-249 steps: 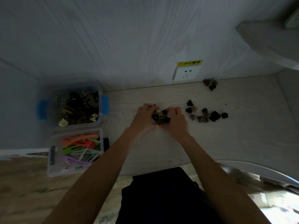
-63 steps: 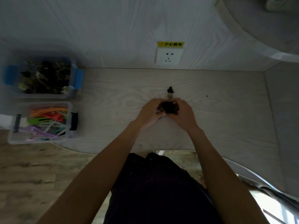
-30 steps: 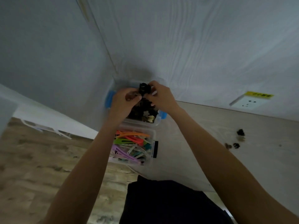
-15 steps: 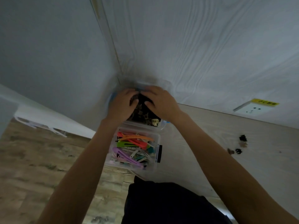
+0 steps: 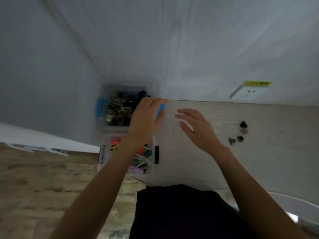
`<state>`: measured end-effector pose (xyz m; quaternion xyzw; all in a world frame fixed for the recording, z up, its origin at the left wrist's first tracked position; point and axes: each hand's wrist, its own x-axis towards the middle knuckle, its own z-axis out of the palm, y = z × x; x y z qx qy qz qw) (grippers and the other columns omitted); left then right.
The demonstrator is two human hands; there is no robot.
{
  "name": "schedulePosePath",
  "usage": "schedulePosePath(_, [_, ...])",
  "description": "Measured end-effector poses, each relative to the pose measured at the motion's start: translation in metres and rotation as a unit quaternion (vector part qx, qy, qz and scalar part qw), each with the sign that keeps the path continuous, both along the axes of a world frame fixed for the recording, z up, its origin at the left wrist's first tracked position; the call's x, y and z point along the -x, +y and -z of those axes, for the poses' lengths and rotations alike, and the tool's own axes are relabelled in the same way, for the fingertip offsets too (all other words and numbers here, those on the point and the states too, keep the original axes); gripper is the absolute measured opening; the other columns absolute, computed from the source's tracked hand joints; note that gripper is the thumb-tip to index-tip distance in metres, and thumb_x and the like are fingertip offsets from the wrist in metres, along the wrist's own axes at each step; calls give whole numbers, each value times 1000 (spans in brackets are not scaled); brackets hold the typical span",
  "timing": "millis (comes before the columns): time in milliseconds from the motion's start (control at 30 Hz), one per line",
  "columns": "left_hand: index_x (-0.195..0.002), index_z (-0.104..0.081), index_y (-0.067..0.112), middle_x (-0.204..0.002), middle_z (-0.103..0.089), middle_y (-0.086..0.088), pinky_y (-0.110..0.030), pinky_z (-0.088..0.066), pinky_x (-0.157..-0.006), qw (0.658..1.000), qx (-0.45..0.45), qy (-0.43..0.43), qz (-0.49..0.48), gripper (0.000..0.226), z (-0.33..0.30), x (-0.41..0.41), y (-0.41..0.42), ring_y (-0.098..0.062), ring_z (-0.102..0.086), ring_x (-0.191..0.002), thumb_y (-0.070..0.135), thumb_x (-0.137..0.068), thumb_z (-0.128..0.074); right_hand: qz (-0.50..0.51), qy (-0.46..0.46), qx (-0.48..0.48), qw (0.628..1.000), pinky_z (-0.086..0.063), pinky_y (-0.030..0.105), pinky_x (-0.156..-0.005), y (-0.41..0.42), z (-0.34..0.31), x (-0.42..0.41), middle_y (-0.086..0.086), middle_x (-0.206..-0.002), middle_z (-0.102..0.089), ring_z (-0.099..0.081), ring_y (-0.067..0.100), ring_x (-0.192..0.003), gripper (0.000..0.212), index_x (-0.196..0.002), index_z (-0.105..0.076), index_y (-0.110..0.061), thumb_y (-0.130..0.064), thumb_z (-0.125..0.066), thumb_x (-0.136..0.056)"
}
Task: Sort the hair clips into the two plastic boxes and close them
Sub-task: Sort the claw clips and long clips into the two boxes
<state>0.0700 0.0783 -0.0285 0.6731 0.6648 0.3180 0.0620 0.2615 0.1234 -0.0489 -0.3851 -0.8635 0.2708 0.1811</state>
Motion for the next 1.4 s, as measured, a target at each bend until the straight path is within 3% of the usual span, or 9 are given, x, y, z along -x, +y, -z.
schedulePosePath(100, [-116, -59, 15, -106, -64, -1, -24, -41, -87, 992, 54, -73, 90, 32, 8, -67, 7, -16, -54, -99, 26, -88, -52, 116, -11, 13, 993, -36, 21, -96, -12, 17, -73, 5, -117, -62, -53, 22, -110, 23, -111, -64, -16, -15, -56, -90])
schedulePosePath(233, [-131, -48, 16, -122, -56, -5, -32, -44, -89, 950, 255, -72, 166, 52, 41, -150, 26, -22, -55, -108, 31, -83, -65, 264, -97, 68, 957, -37, 37, -98, -2, 41, -156, 15, -126, -56, -50, 37, -115, 41, -120, -59, -8, 3, -56, -81])
schedulePosePath(367, [-134, -42, 15, -131, -45, -12, -36, -40, -96, 921, 347, -36, 173, 63, 74, -219, 40, -28, -46, -120, 35, -80, -69, 231, -183, 106, 950, -26, 41, -110, 27, 51, -194, 15, -150, -30, -28, 35, -135, 68, -139, -38, -10, 10, -51, -75])
schedulePosePath(567, [-131, -48, 15, -117, -50, -16, -40, -47, -87, 939, 320, -67, 103, 61, 100, -269, 56, -32, -50, -106, 32, -77, -71, 102, -259, 118, 953, -33, 47, -107, 54, 58, -205, 8, -153, -24, -19, 32, -140, 68, -141, -33, -15, 1, -56, -78])
schedulePosePath(733, [-106, -66, 11, -102, -59, -13, -31, -42, -80, 953, 276, -86, 92, 25, 107, -279, 56, -28, -57, -92, 20, -83, -65, 164, -175, 84, 967, -36, 35, -93, 35, 73, -224, 14, -127, -50, -45, 33, -114, 31, -115, -59, -8, -11, -59, -85])
schedulePosePath(900, [-102, -67, 13, -102, -61, -9, -24, -38, -79, 950, 284, -105, 82, 19, 97, -261, 39, -25, -59, -92, 18, -84, -64, 250, -76, 160, 952, -38, 22, -75, 11, 76, -210, 13, -106, -58, -58, 26, -92, 20, -102, -66, -10, -18, -63, -84])
schedulePosePath(1033, [-97, -68, 19, -99, -63, 0, -21, -49, -77, 952, 230, -199, 17, 14, 64, -211, 18, -13, -61, -81, 16, -83, -65, 283, 66, 222, 931, -38, 6, -71, 0, 63, -170, 4, -96, -64, -57, 14, -83, 10, -93, -66, -17, -18, -66, -83])
schedulePosePath(1200, [-101, -66, 19, -95, -58, 8, -5, -43, -73, 970, 114, -194, -93, 16, 9, -109, -17, 2, -55, -76, 16, -86, -64, 175, 174, 278, 928, -49, 22, -68, -4, 20, -78, -7, -84, -63, -58, 7, -72, 13, -83, -59, -29, -17, -64, -86])
schedulePosePath(1400, [-107, -66, 16, -102, -66, -7, -31, -52, -84, 959, 73, -130, -240, 22, -11, 16, -59, -18, -63, -87, 20, -86, -64, 12, 125, 226, 966, -49, 28, -74, -10, -8, 41, 5, -92, -65, -61, 19, -79, 12, -98, -62, -12, -18, -62, -87])
